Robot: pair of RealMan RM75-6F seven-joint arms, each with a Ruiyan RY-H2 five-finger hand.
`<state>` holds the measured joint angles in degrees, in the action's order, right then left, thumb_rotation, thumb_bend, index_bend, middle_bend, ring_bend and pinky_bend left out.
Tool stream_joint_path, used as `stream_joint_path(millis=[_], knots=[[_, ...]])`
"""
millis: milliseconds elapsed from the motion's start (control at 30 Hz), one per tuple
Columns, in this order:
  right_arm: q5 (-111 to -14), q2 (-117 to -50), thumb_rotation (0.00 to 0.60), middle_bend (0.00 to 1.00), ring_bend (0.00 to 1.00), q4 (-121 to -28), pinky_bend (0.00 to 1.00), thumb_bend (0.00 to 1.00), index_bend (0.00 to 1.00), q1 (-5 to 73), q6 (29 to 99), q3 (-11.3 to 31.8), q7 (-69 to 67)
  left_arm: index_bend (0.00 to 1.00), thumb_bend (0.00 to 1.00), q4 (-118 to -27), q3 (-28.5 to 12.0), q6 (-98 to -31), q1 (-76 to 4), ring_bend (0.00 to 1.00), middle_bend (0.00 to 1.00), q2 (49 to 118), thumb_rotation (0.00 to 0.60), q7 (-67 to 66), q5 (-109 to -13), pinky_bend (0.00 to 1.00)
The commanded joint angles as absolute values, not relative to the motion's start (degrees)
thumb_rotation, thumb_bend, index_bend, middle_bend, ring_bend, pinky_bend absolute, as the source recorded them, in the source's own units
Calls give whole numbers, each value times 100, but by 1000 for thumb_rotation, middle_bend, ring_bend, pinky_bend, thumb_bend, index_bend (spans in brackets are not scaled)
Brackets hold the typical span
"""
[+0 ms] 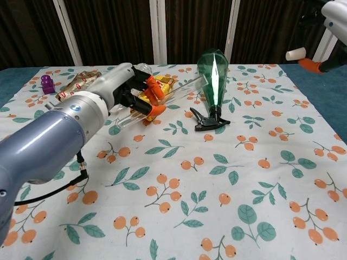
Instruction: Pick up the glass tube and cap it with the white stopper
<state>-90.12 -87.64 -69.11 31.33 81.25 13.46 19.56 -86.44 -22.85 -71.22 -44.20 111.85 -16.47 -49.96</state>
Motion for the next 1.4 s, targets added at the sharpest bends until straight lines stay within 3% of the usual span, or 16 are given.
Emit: stream_joint_path(millis=[33, 767, 1400], knots=[[-9120, -8847, 600, 109, 0, -6797, 0, 415, 594, 3229, 8207, 1325, 1998, 669, 509, -8539, -2429, -7216, -4480, 70, 528, 11374, 600, -1617, -4929, 0], [-9210, -9398, 600, 109, 0, -6489, 0, 416, 593, 3890, 7798, 1367, 2433, 669, 509, -8200, -2717, -6836, -4699, 70, 529, 11450, 600, -1774, -4748, 0], [-9258, -9634, 600, 109, 0, -6459, 0, 415, 594, 4071, 7834, 1271, 2547, 669, 509, -8027, -2912, -6857, -4874, 70, 529, 11695, 600, -1813, -4537, 0]])
